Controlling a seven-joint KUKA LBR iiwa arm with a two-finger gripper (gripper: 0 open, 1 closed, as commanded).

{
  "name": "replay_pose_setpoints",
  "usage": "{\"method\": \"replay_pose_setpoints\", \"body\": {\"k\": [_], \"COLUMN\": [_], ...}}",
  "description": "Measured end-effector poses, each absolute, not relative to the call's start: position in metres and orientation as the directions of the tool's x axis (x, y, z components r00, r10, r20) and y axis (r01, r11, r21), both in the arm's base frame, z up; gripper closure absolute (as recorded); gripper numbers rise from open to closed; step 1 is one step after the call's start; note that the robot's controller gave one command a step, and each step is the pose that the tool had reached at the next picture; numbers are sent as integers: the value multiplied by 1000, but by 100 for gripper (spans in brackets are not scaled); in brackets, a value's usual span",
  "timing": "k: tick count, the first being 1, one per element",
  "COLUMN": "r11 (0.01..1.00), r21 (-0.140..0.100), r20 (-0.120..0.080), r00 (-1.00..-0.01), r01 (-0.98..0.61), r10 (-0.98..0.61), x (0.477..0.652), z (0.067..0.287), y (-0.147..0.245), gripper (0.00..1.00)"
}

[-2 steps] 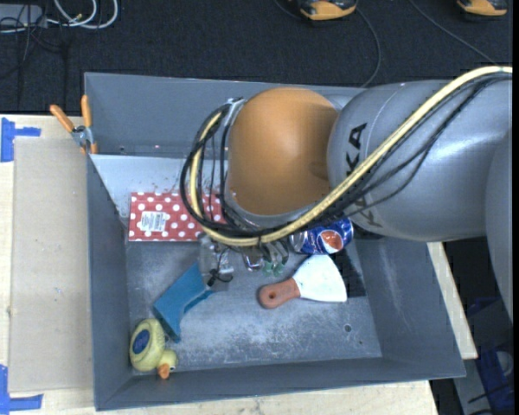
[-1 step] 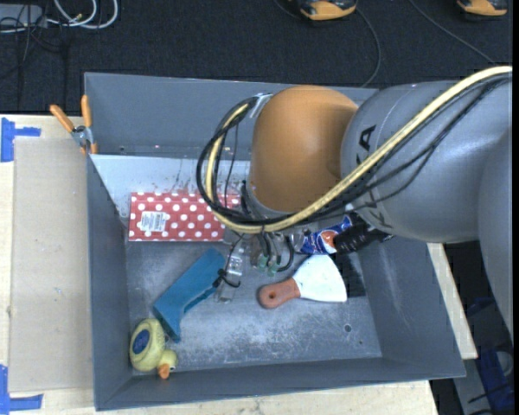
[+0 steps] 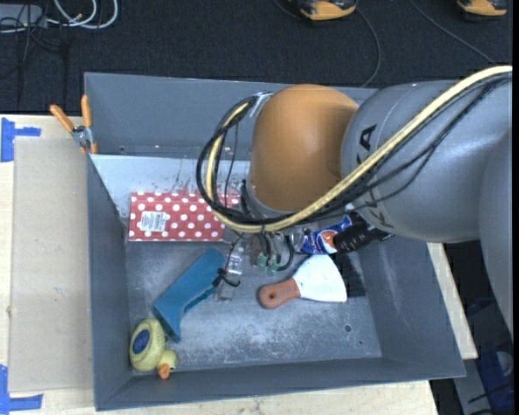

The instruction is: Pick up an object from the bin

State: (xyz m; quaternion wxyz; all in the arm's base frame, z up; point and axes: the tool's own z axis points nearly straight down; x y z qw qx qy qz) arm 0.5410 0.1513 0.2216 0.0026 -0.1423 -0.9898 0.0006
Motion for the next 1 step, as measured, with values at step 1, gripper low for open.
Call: {"method": "replay_pose_setpoints", "body": {"k": [1], "r11": [973], "r21": [1], "r20": [0], "r00": [-973], "r01": [231], "r10": [231], "x": [530], "z": [183], "y": [144], "gripper": [0]}}
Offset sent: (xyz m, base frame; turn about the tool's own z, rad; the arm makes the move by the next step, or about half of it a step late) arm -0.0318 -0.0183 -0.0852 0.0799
